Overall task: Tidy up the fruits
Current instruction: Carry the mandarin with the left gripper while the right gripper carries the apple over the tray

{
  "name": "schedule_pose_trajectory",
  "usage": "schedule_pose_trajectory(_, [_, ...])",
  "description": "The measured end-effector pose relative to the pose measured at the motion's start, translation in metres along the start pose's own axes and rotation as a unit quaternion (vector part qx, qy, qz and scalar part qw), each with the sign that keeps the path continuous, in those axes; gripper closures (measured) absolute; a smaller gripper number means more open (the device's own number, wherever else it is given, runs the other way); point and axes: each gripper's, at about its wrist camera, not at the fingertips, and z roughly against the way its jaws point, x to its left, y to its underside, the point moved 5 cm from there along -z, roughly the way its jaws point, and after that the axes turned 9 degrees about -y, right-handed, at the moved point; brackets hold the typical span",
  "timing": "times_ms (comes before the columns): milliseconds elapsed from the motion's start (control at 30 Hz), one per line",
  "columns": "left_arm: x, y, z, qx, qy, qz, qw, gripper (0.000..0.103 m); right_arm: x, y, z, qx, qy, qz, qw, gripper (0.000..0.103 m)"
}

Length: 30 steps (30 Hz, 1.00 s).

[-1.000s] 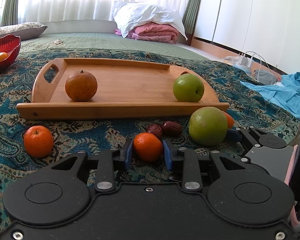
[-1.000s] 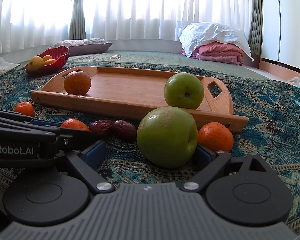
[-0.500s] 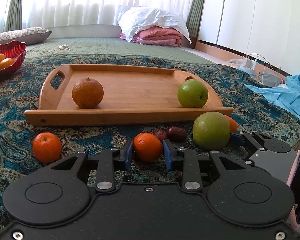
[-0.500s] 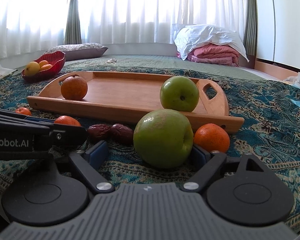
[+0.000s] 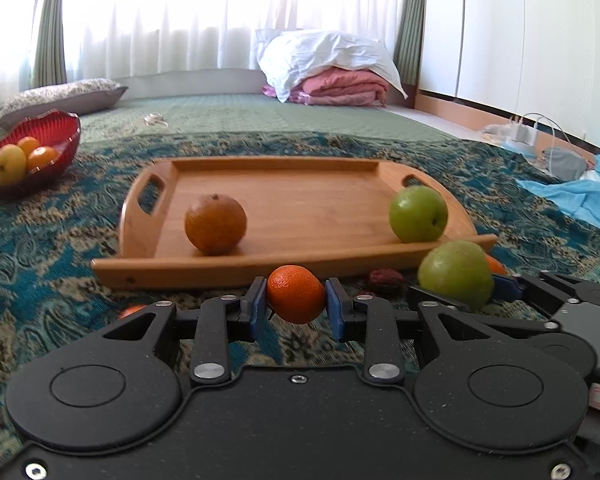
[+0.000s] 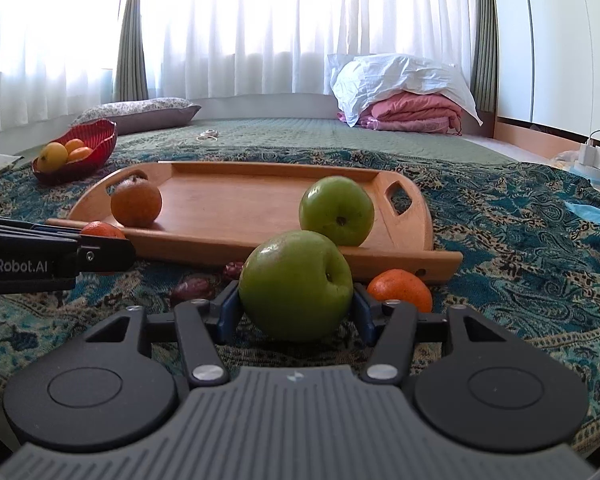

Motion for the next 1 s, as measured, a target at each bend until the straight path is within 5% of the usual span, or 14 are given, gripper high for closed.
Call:
schedule_pose_trajectory(500, [0.033, -0.085, -0.024, -0.013, -0.037, 0.025, 0.9989, 0.074, -0.024, -0.077, -0.006, -0.015, -0.003, -0.021, 1.0, 0.043])
schedule_pose_trajectory(1000, [0.064, -0.138, -0.114, 0.061, -0.049, 0.037, 0.9963, 0.074, -0.075, -0.117, -0.092, 0.096, -0.004, -0.034, 0.995, 0.044])
